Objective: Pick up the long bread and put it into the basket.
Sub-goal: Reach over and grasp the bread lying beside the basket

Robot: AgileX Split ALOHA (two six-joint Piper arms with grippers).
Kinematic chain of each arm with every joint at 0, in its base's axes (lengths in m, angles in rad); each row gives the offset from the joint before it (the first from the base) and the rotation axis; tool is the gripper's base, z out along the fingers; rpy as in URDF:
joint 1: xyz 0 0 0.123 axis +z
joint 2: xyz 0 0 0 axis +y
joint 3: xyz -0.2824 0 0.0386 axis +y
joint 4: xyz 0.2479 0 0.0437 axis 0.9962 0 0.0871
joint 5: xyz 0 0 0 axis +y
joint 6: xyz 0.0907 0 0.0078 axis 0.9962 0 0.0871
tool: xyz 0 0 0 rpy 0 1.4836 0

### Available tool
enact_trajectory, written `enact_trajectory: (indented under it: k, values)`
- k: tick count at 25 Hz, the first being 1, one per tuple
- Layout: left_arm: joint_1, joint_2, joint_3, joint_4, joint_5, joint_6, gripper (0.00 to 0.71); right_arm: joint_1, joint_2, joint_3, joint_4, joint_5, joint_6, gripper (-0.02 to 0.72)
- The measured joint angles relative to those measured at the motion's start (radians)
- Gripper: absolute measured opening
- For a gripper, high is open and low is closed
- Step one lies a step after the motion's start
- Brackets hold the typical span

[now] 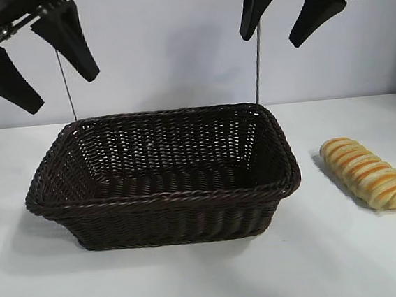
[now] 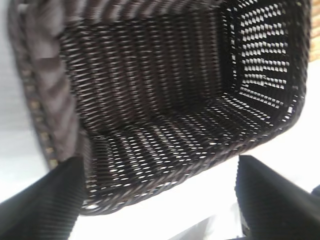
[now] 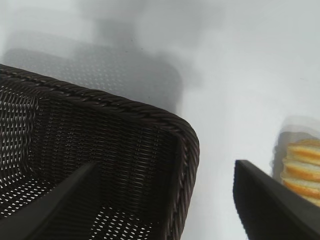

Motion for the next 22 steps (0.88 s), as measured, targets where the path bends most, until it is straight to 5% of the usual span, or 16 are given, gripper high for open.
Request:
enact_trajectory:
  k: [17,22]
  values:
    - [0.000,0.000,0.000,-0.002,-0.050,-0.045,0.595,0.000,0.000,0.000,-0.001,0.014,0.000,0.538]
    - [0.000,0.000,0.000,-0.002,-0.060,-0.045,0.595,0.000,0.000,0.000,-0.070,0.096,0.000,0.538]
